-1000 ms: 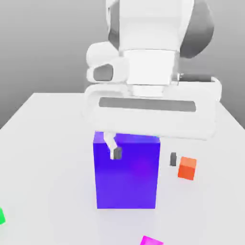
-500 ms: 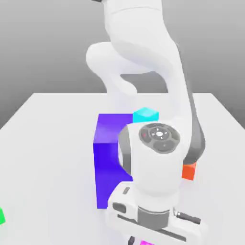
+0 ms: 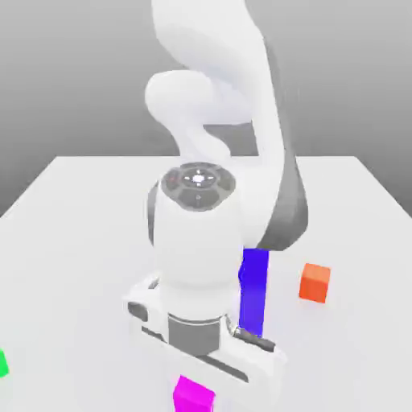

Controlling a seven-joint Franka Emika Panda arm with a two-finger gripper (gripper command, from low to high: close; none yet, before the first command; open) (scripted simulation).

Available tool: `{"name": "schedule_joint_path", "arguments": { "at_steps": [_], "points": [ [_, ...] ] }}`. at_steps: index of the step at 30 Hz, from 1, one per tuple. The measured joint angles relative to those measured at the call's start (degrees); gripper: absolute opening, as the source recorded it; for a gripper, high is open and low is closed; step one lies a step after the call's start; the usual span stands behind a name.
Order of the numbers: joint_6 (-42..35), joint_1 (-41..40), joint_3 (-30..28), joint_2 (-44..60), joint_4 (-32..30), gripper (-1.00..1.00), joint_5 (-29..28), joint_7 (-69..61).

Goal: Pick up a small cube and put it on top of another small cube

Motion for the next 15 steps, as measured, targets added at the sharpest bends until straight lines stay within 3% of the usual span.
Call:
{"name": "schedule_joint_path", "arguments": {
  "at_steps": [6, 9, 10, 15],
  "points": [
    [-2.0, -9.9, -7.0, -2.8, -0.8, -1.00, 4.2, -3.0],
    [-0.2, -16.0, -9.6, 0.9, 1.0, -1.00, 7.7, -5.3],
    [1.4, -17.8, -9.8, 3.4, 1.8, 1.00, 9.0, -6.1],
    [1.4, -17.8, -9.8, 3.4, 1.8, 1.00, 9.0, -6.1]
  ]
}}
